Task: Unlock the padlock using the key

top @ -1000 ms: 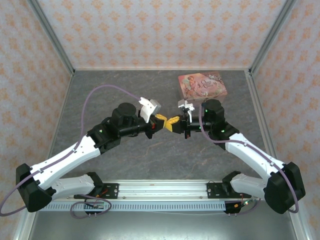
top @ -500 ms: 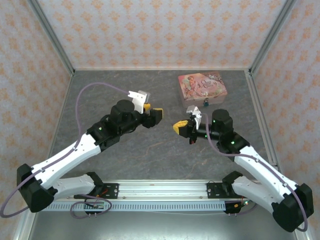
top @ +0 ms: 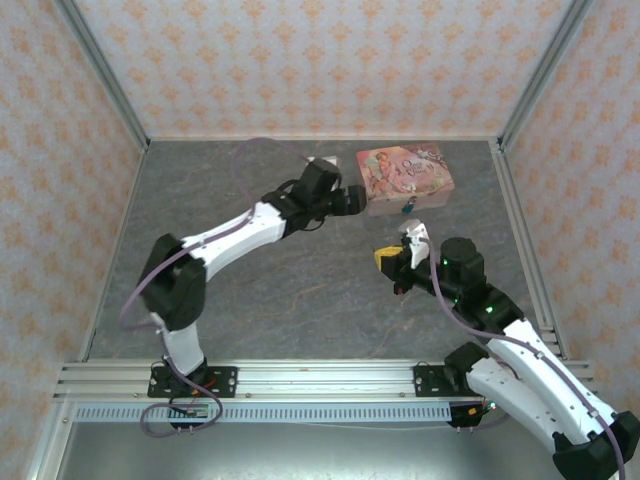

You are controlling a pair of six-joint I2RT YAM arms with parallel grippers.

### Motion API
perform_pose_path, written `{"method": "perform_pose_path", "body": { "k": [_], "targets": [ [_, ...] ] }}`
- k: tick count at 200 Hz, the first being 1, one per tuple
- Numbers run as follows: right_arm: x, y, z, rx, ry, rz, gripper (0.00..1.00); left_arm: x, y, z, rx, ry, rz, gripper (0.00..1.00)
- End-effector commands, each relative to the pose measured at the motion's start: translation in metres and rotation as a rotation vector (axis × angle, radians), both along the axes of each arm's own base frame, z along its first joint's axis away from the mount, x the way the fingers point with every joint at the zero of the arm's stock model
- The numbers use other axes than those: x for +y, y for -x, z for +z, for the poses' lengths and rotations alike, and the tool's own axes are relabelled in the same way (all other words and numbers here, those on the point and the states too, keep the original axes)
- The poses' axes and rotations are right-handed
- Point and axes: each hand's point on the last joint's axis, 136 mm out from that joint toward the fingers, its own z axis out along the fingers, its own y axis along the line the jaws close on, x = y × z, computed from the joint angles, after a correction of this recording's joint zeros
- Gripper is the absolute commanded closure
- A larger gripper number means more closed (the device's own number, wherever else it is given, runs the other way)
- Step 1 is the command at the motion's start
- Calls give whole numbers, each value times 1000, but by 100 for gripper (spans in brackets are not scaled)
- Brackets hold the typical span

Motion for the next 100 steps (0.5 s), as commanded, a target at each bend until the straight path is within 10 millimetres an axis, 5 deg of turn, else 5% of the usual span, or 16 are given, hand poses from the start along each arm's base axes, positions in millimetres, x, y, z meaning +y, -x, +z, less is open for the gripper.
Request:
{"method": "perform_pose_path", "body": {
  "k": [1,56,100],
  "targets": [
    [-11,-1,-4,34,17,-71,100,-11,-22,-19,81,38,36,10],
    [-16,2,-14,58,-14,-104,100,-35,-74,-62,174,110,65,10],
    [-16,2,-16,64,-23,-110,100,-41,-94,-85,212,133,81,10]
  ]
}}
